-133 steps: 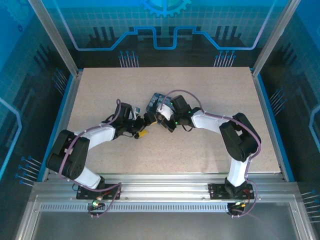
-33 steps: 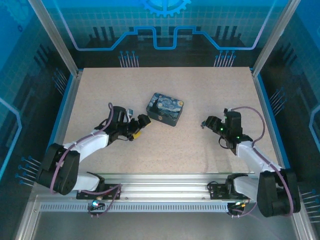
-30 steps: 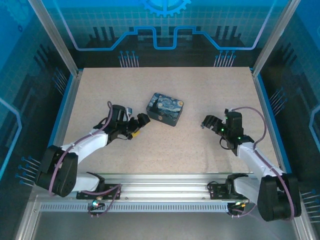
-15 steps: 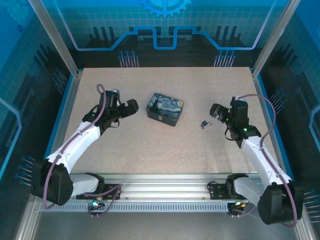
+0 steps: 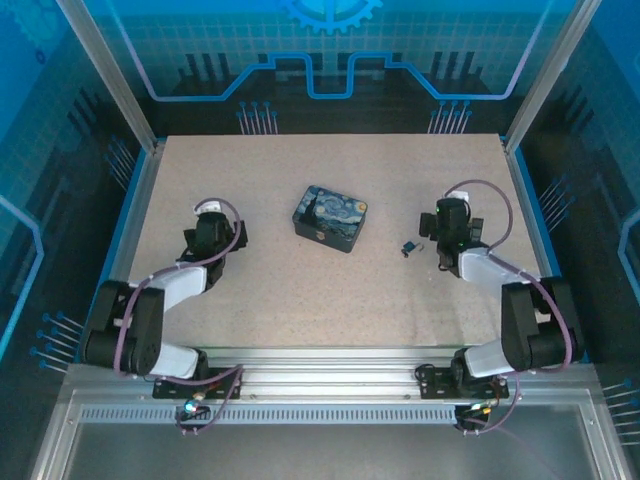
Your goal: Unlock the padlock with the key
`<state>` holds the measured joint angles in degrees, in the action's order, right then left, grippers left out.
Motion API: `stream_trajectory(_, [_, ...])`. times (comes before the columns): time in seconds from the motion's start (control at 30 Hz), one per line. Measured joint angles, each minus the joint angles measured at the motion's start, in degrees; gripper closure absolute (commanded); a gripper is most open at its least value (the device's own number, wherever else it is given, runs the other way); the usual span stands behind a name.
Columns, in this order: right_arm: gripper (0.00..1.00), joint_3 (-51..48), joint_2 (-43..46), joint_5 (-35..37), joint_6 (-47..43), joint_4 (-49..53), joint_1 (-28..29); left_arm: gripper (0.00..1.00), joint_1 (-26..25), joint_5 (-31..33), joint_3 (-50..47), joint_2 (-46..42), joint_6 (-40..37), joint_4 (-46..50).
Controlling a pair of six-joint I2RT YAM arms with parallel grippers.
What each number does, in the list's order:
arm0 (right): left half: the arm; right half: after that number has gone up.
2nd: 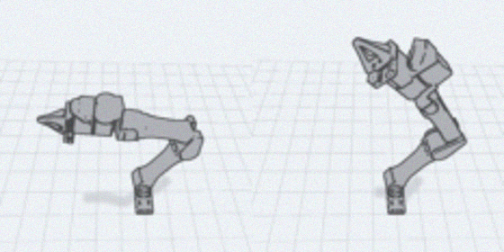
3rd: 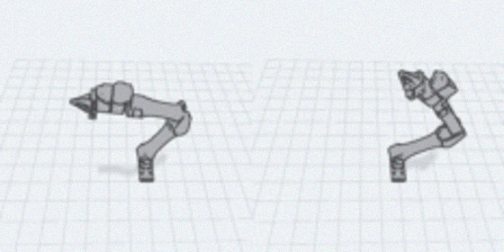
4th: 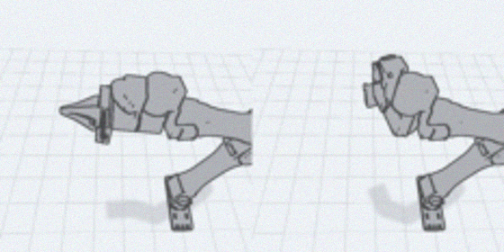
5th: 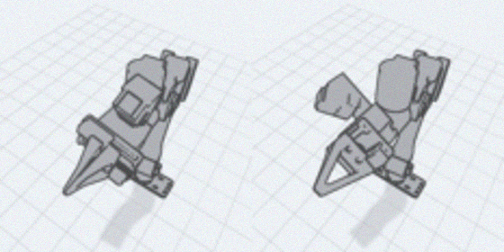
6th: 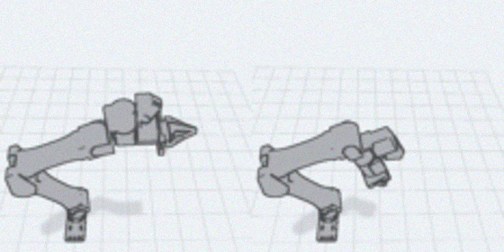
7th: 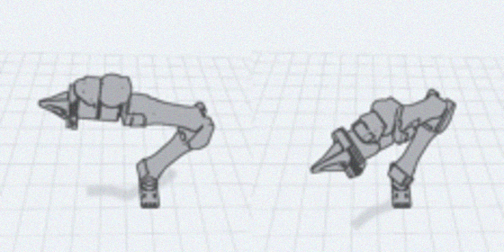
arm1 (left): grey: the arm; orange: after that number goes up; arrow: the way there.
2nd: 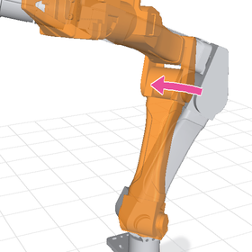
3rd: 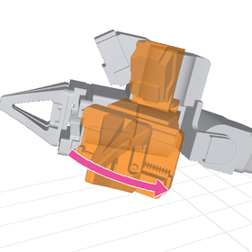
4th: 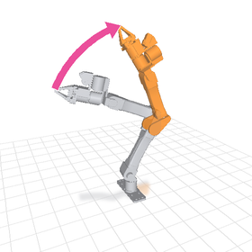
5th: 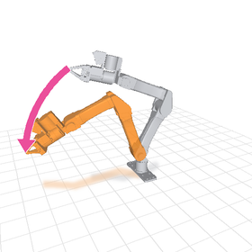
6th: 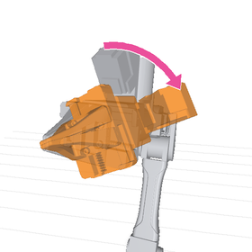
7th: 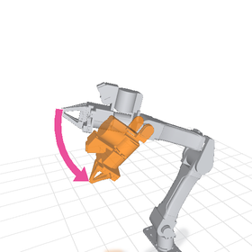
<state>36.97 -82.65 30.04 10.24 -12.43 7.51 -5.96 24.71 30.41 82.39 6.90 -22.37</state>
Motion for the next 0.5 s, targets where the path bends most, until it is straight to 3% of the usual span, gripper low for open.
stream_trajectory(0.23, [0.0,-8.5,-2.2,-3.8,-5.4,-15.5,0.0,0.01,1.7,-1.6,-3.4,4.0,-3.1,-13.9])
stream_trajectory(0.37, [0.0,-12.6,-2.8,-12.8,-7.0,-25.6,-2.2,0.01,2.6,-5.2,-7.7,5.1,-4.3,-24.5])
stream_trajectory(0.5, [0.0,-13.6,-3.2,-14.8,-7.6,-28.3,-2.7,0.01,3.0,-6.6,-9.2,6.2,-4.5,-26.3])
